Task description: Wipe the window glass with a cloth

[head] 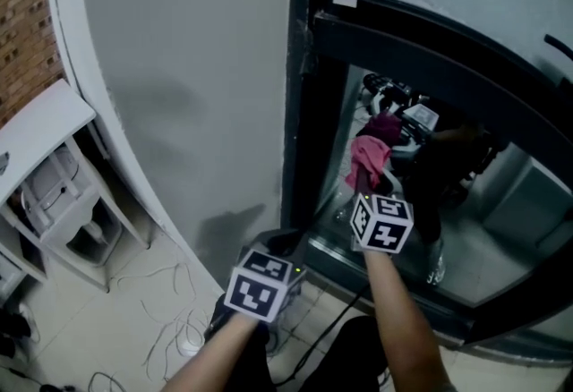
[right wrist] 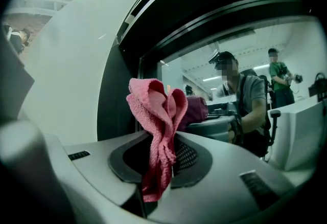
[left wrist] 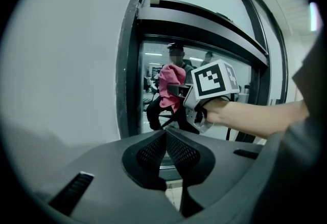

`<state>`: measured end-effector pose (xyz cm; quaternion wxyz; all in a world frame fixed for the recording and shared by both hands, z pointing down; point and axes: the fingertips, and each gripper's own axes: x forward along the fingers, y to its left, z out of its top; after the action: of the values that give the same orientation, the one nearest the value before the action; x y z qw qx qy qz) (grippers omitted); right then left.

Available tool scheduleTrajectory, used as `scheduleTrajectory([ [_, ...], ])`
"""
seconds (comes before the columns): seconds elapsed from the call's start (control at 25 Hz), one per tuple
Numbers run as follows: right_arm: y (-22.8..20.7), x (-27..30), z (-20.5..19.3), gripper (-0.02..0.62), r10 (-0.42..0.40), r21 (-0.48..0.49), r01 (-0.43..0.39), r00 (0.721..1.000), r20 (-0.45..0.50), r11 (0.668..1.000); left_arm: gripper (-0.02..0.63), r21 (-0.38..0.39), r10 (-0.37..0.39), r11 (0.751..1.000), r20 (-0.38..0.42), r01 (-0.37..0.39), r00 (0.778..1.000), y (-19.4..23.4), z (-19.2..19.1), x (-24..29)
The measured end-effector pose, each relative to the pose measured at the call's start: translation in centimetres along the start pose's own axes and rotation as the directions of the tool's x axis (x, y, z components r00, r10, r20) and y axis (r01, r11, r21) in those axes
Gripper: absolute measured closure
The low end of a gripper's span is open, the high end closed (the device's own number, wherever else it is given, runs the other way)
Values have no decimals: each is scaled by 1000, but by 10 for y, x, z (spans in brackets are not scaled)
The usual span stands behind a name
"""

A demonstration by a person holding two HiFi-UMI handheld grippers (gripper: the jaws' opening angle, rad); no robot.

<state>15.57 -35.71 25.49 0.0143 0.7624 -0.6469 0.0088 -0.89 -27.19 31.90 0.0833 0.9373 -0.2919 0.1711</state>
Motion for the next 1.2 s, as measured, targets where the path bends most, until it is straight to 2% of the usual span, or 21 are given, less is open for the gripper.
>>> scheduleTrajectory([
  [0.68,-117,-96,-6,534,-159,-2,159,987,0,987,600,73,-150,986,-13,151,989,-106,7,39],
  [1.2,-221,-187,-9,534,-328,-2,328,945,-3,945,600,135,-280,950,-29,282,959,-202,15,63],
])
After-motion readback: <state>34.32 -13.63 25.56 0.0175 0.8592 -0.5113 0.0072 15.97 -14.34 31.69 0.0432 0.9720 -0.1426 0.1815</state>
